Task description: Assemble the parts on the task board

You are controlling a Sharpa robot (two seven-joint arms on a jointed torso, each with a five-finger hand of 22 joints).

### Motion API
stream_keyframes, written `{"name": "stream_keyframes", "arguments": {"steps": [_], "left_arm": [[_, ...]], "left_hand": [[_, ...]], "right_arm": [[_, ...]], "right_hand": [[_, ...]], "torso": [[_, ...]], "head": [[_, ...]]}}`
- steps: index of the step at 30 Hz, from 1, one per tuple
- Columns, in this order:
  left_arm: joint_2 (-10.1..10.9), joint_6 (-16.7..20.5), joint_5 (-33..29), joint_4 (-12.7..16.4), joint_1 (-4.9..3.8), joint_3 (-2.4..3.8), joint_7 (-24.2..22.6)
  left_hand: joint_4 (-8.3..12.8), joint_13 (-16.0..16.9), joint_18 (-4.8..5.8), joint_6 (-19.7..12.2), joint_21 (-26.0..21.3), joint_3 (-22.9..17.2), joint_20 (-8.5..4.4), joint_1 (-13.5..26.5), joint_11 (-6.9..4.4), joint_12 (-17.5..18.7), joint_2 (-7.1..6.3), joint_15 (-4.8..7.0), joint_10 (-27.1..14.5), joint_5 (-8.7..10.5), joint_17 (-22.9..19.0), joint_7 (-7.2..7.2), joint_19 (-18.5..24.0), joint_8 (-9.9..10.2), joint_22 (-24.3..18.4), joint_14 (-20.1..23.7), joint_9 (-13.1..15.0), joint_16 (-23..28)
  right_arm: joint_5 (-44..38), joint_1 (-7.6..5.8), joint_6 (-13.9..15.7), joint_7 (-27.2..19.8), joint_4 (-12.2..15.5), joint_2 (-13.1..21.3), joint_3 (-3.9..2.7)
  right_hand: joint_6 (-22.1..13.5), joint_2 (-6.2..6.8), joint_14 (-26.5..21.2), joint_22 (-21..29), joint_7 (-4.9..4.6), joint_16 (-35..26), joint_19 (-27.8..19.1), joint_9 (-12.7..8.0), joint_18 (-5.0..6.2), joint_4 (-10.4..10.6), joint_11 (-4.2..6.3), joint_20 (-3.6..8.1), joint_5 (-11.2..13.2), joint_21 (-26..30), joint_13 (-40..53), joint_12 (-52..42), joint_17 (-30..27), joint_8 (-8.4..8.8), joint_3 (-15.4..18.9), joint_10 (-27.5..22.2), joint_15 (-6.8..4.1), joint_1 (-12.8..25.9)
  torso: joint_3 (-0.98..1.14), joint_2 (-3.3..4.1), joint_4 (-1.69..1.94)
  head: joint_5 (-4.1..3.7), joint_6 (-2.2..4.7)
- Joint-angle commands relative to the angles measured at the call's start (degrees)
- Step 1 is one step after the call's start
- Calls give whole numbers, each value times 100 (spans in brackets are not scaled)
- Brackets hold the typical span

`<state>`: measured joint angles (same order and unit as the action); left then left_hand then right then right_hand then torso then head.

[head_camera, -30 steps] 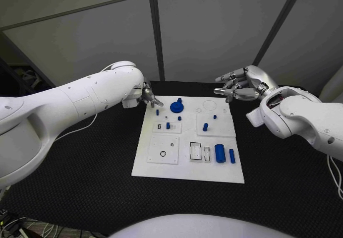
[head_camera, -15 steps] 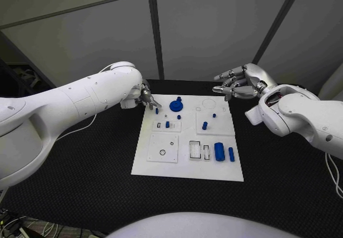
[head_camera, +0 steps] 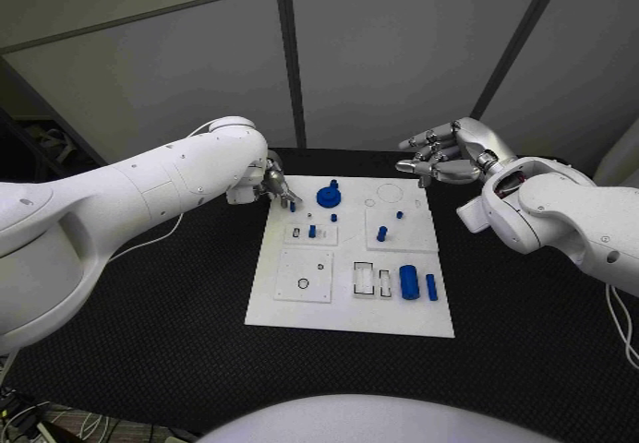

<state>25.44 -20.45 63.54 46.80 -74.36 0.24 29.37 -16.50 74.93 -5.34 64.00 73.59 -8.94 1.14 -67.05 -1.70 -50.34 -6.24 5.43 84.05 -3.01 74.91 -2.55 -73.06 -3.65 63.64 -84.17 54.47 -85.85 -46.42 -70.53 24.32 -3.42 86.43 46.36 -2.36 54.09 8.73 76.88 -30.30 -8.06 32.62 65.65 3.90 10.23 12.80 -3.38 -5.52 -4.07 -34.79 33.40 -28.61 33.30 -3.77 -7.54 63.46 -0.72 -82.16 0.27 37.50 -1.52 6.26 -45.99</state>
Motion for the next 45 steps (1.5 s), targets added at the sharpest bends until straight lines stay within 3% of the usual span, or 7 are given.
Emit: {"name": "stream_keyframes", "arguments": {"steps": [1,8,14,21,24,33,45], "left_arm": [[-10,-74,37,5,-6,2,-113],[-19,-11,2,16,-4,2,-168],[-20,50,-84,23,-3,2,-202],[-8,23,-215,47,-2,2,-201],[7,11,-230,69,-1,2,-202],[196,144,-354,319,1,6,-174],[822,800,-423,1335,-11,141,-56]], "left_hand": [[34,23,-65,39,-28,-27,23,-2,26,39,73,-24,161,24,924,-1,-13,-1,11,-437,-20,-5],[86,28,-64,58,-30,-75,20,-117,18,44,200,-20,167,24,929,8,-17,0,19,-439,-76,-9],[298,31,-66,79,-33,-232,7,-445,-8,55,420,0,172,21,934,39,-21,-4,28,-441,-129,-13],[796,5,-70,126,-54,-553,-25,-1024,-49,132,721,32,165,3,947,91,-4,-46,19,-444,-92,-22],[1072,-11,-67,125,-58,-733,-21,-1157,-28,159,803,11,170,-251,964,60,-2,-81,30,-449,12,-35],[1460,-43,-64,108,-58,-984,11,-1049,-27,219,842,-14,188,-309,985,61,-6,-156,63,-455,292,-51],[1630,-42,-54,128,-21,-1087,9,-923,-40,205,827,-6,223,-331,1004,74,-55,-188,131,-462,424,-66]], "right_arm": [[-10,-12,-32,-28,0,-11,-4],[-10,-12,-38,-25,-19,-30,-4],[-10,-12,-45,-21,-28,-37,-4],[-10,-12,-53,-12,-27,-35,-4],[-10,-12,-55,-9,-25,-31,-4],[-10,-12,-56,-8,-11,-10,-4],[-10,-13,-52,-6,1,39,-4]], "right_hand": [[14,-24,46,6,-2,-15,31,-8,23,36,-12,-12,-27,34,-6,-29,6,8,-5,35,9,43],[14,-27,49,9,-1,-20,36,-7,23,34,-12,-11,-31,40,-9,-32,9,8,-9,34,8,38],[14,-27,49,9,-1,-20,36,-7,23,34,-12,-11,-31,40,-9,-32,9,8,-9,34,8,38],[14,-27,49,9,-1,-20,36,-7,23,34,-12,-11,-31,40,-9,-32,9,8,-9,34,8,38],[14,-27,49,9,-1,-20,36,-7,23,34,-12,-11,-31,40,-9,-32,9,8,-9,34,8,38],[14,-27,49,9,-1,-20,36,-7,23,34,-12,-11,-31,40,-9,-32,9,8,-9,34,8,38],[15,-29,54,13,-1,-26,42,-7,24,34,-11,-11,-32,46,-14,-37,13,7,-11,35,7,38]], "torso": [[-1,2,1],[-3,5,-1],[0,3,3],[-1,0,1],[-1,1,3],[-1,0,13],[3,-12,27]], "head": [[-3,0],[-7,2],[-10,-12],[-7,-24],[-7,-28],[-3,-22],[18,-2]]}}
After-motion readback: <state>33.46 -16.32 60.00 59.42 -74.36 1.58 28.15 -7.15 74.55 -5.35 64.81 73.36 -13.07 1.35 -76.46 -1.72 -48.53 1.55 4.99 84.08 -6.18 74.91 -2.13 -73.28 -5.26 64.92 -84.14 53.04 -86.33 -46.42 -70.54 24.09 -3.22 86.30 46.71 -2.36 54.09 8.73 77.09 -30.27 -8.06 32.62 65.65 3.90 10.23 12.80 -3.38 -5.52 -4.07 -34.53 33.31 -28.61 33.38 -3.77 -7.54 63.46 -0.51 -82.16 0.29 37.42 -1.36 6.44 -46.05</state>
